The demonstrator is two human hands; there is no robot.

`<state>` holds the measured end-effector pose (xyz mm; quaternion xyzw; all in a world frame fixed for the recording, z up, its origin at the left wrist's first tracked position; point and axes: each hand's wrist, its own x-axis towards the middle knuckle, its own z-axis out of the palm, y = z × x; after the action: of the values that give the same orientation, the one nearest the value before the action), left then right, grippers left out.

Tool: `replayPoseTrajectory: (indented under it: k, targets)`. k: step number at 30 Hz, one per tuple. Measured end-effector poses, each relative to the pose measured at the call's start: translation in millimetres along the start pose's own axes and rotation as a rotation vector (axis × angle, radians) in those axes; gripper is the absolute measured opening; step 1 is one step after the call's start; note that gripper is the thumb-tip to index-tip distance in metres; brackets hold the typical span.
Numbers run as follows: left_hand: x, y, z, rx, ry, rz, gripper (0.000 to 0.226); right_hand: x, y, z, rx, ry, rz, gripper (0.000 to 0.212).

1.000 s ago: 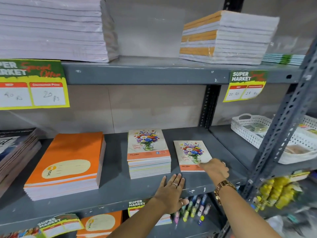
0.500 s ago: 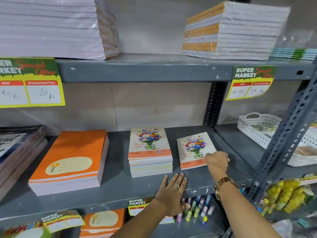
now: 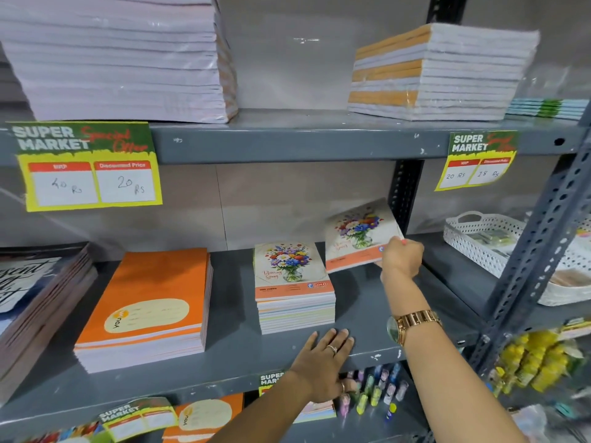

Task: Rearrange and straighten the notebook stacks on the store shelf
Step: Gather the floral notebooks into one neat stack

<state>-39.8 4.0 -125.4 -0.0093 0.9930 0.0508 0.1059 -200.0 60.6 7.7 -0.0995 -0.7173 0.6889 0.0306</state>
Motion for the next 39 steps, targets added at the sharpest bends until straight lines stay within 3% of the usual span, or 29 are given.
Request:
replayPoseTrajectory:
  k: [7, 15, 20, 24, 26, 27, 30, 32, 35, 39]
  targets:
    - [-29, -22, -1, -0.027, -0.033, 0.018, 0.069, -47, 4, 31, 0.042, -0.193, 0.077, 0.027]
    - [-59, -51, -1, 0.026, 0.004, 0.050, 0.062, -85, 30, 55, 0.050, -0.303, 0.212, 0.027]
    - [-77, -56, -11, 0.037, 0.172, 0.008, 0.042, -90, 45, 62, -0.039, -0.310, 0.199, 0.025]
    - [-86, -65, -13, 0.057, 0.495, -0.016, 0.034, -95, 50, 60, -0.237, -0.321, 0.077, 0.035]
    - [-85, -72, -13, 0.034, 0.730, -0.046, 0.016, -96, 50, 55, -0.450, -0.298, -0.050, 0.042]
    - [-83, -74, -14, -0.026, 0.818, -0.116, 0.019, -96, 49, 53, -0.571, -0.286, -0.115, 0.044]
    - [-76, -76, -23, -0.401, 0.833, -0.399, 0.044, -95, 47, 45, -0.845, -0.246, -0.255, 0.043]
    - [-69, -79, -24, -0.552, 0.836, -0.499, 0.054, -90, 46, 41, -0.909, -0.245, -0.322, 0.038]
    - [-63, -79, -28, -0.660, 0.789, -0.509, 0.056, -78, 49, 34, -0.808, -0.342, -0.407, 0.020]
    - [-58, -83, -32, -0.673, 0.752, -0.549, 0.055, -65, 60, 23, -0.622, -0.476, -0.397, 0.034]
